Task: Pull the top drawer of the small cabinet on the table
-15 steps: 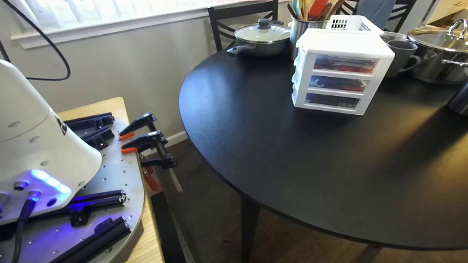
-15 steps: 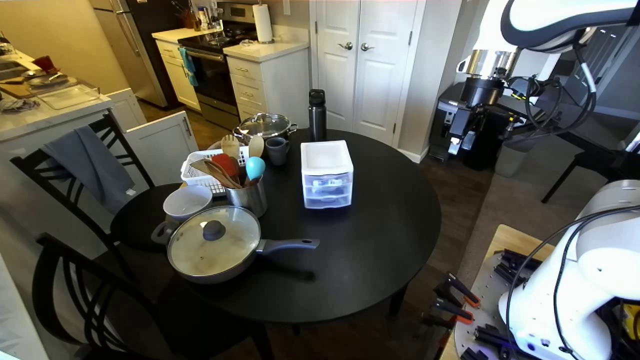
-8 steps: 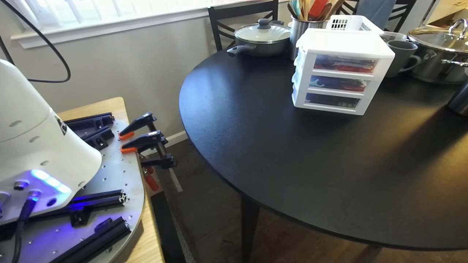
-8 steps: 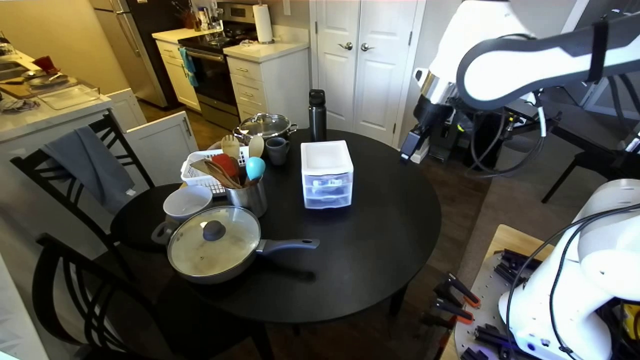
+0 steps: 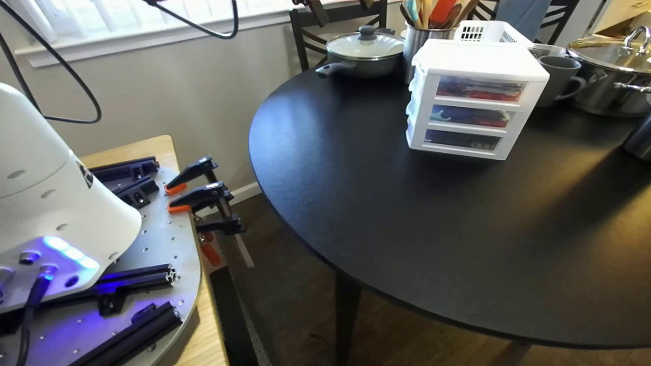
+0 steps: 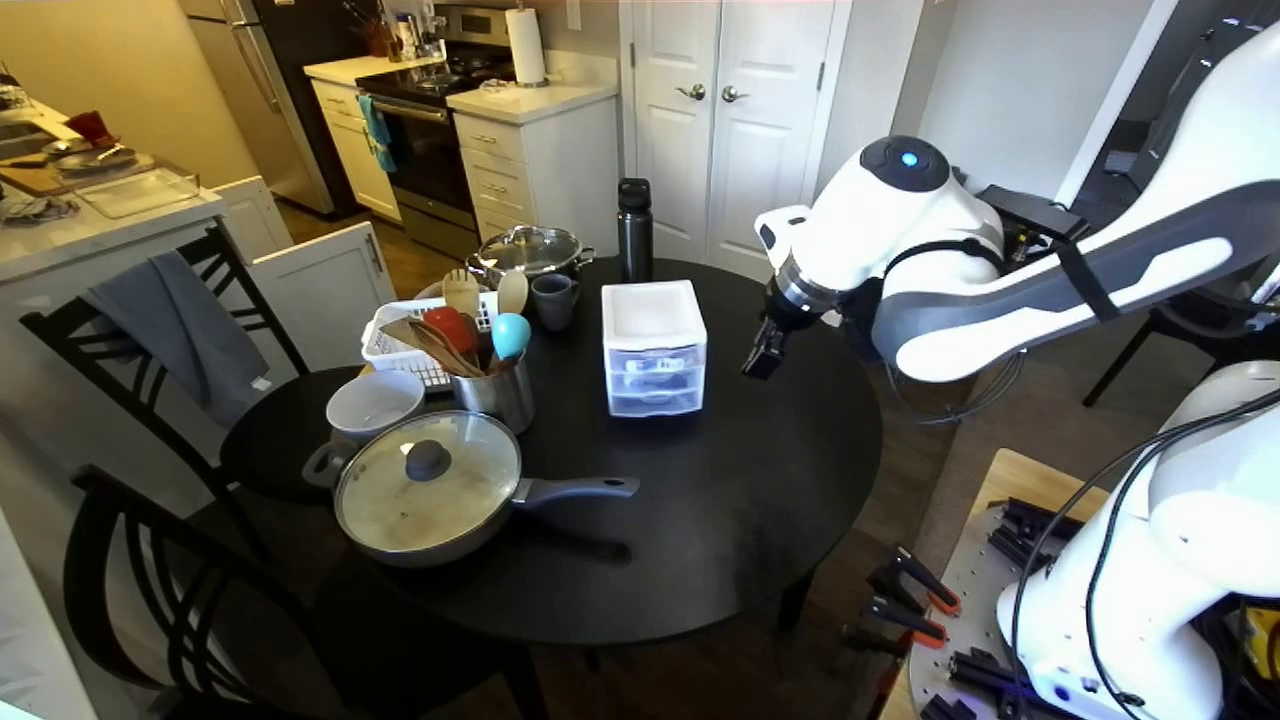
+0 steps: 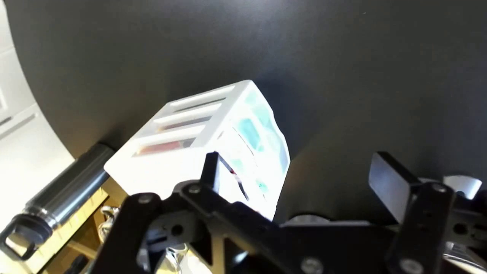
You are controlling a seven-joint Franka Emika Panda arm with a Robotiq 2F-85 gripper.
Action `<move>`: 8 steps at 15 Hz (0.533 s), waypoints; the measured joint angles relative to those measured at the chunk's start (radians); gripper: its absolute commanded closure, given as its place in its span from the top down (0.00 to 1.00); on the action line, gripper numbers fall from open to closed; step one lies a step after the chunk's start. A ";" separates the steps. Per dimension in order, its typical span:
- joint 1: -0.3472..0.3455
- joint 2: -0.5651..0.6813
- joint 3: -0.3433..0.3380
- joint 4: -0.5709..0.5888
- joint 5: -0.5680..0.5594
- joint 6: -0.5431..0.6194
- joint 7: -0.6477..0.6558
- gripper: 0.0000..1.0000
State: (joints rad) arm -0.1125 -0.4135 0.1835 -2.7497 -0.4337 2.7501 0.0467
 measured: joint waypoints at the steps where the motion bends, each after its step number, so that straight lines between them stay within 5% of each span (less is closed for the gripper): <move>1: -0.047 0.013 0.039 -0.004 -0.087 0.048 0.042 1.00; 8: -0.514 -0.037 0.429 0.019 -0.669 0.304 0.459 1.00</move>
State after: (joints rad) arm -0.6269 -0.4505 0.6126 -2.7306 -1.1029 3.0538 0.5060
